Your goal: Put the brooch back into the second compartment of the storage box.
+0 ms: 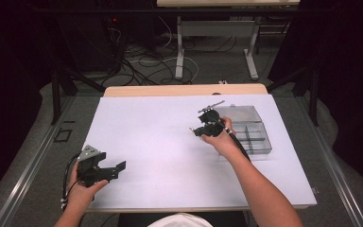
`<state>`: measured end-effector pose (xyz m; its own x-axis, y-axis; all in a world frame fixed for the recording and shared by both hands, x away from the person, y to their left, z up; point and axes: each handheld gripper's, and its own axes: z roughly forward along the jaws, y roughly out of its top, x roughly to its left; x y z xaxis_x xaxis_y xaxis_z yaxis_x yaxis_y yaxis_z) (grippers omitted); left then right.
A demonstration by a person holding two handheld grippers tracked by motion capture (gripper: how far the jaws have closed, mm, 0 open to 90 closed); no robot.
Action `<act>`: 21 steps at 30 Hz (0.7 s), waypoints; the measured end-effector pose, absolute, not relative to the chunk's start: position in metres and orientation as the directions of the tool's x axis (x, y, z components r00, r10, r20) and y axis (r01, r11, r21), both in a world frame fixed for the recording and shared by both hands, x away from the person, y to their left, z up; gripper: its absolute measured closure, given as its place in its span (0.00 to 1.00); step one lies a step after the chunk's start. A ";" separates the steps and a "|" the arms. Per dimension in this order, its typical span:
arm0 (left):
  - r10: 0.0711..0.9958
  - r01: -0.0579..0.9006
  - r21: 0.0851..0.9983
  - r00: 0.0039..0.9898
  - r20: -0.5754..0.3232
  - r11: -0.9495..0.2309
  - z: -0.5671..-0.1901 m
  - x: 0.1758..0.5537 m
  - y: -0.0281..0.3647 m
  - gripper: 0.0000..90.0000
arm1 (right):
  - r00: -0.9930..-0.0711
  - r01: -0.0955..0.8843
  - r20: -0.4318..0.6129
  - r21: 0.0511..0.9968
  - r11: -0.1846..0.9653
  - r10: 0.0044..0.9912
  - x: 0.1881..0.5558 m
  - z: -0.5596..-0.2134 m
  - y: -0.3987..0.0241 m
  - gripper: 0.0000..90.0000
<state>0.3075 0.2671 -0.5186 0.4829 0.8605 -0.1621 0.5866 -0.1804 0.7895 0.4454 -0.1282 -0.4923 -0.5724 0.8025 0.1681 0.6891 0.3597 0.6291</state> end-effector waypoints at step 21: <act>0.865 0.580 0.796 0.476 -0.159 -0.173 -0.519 0.307 0.268 0.07 | -0.492 0.711 0.141 0.635 0.303 0.859 0.450 -0.483 -0.181 0.89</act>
<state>0.3074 0.2676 -0.5192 0.4762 0.8649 -0.1587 0.5799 -0.1732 0.7961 0.4495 -0.1806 -0.4827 -0.4921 0.8590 0.1414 0.7106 0.3026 0.6352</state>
